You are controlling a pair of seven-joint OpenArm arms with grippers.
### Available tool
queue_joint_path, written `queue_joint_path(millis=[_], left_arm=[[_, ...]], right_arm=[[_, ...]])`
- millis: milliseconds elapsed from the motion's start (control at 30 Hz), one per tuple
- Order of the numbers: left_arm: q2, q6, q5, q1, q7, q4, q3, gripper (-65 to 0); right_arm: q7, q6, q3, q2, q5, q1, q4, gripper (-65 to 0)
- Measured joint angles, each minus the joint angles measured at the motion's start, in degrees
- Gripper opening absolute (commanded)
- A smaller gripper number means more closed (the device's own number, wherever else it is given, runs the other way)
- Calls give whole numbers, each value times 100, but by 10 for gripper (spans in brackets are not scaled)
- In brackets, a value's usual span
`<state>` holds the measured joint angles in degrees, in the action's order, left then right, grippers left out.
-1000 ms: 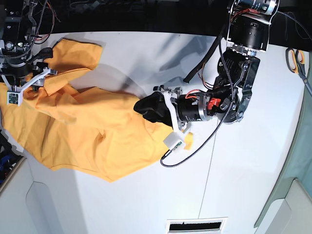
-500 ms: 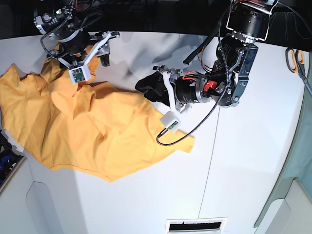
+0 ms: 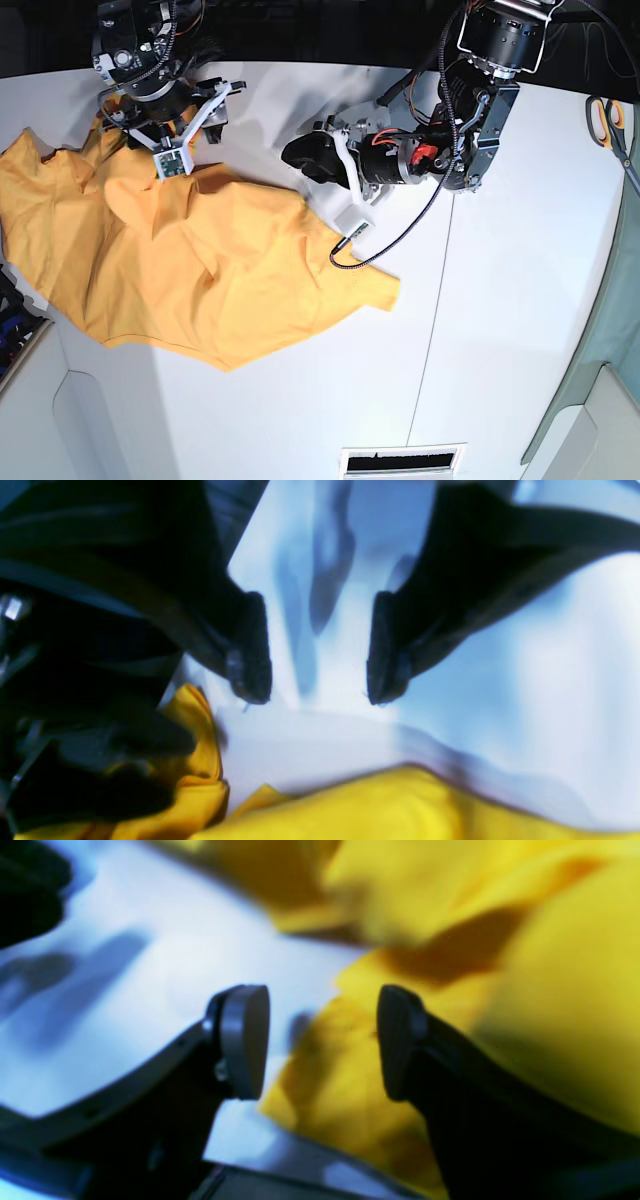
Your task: Layout the t-shirt on the table in an organized manner, then fold the t-shirt properly
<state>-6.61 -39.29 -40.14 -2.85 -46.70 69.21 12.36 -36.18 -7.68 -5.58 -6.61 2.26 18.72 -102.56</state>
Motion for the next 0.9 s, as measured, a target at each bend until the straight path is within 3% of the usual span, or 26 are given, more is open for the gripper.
queue_joint_path(millis=[167, 300, 633, 700, 800, 900], left_arm=[[42, -2, -83, -11, 157, -164, 2, -302], [42, -4, -85, -20, 155, -173, 2, -301], [42, -4, -59, -20, 155, -173, 0, -302], [42, -4, -61, -17, 155, -173, 2, -302], [42, -4, -48, -20, 155, -173, 0, -302], [42, -9, 26, -20, 173, -173, 2, -302]], right_arm=[[186, -7, -195, 31, -66, -577, 579, -310], [210, 291, -188, 9, -24, -1025, 1110, -310], [479, 291, -188, 190, -96, -1895, 2321, -312], [542, 127, -186, 223, -114, -2085, 2612, -392], [560, 63, -186, 249, -76, -2129, 2702, -650], [608, 83, -184, 251, -55, -2111, 2640, -650]])
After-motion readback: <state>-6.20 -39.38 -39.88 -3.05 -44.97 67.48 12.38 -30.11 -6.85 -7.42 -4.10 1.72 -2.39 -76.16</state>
